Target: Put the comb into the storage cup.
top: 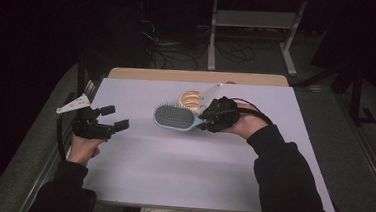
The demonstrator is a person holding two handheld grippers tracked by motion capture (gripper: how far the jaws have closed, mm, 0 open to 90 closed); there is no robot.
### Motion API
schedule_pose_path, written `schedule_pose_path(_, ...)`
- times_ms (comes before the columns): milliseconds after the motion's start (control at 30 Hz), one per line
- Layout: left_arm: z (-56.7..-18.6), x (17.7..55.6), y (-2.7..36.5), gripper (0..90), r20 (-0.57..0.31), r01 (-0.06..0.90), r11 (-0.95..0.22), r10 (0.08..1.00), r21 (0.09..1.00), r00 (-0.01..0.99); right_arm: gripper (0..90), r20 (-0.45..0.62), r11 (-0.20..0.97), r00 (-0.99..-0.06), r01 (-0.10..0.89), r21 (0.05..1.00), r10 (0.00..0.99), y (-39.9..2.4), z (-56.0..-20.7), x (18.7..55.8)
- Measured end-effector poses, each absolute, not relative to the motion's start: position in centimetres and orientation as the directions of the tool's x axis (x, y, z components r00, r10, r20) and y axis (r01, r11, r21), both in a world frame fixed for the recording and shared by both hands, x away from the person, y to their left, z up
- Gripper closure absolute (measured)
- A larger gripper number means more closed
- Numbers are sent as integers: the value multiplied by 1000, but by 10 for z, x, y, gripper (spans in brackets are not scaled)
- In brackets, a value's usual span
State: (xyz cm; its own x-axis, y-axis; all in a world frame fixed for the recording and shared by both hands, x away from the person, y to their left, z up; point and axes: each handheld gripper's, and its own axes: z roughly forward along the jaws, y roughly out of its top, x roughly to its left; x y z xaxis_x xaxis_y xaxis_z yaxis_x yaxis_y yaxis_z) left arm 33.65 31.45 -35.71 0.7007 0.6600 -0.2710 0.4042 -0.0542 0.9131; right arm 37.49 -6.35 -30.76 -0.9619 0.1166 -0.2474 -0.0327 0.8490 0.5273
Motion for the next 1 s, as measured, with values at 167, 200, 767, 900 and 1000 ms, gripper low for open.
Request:
schedule_pose_path(167,-355,343,302,0,-297,419,-43,639,907,710,681,-260,844,-958,-36,534,123,-62,-301,375)
schedule_pose_path(200,-355,343,302,0,-297,419,-43,639,907,710,681,-260,844,-958,-36,534,123,-62,-301,375)
schedule_pose_path(767,-343,356,269,0,-352,430,-1,576,903,738,681,-288,835,-949,-54,547,128,-48,-290,379)
schedule_pose_path(900,-342,359,263,0,-368,436,14,563,900,740,682,-292,838,-948,-58,543,124,-45,-292,380)
schedule_pose_path(1000,-342,361,261,0,-375,442,17,559,897,739,681,-295,838,-947,-57,543,126,-44,-293,381)
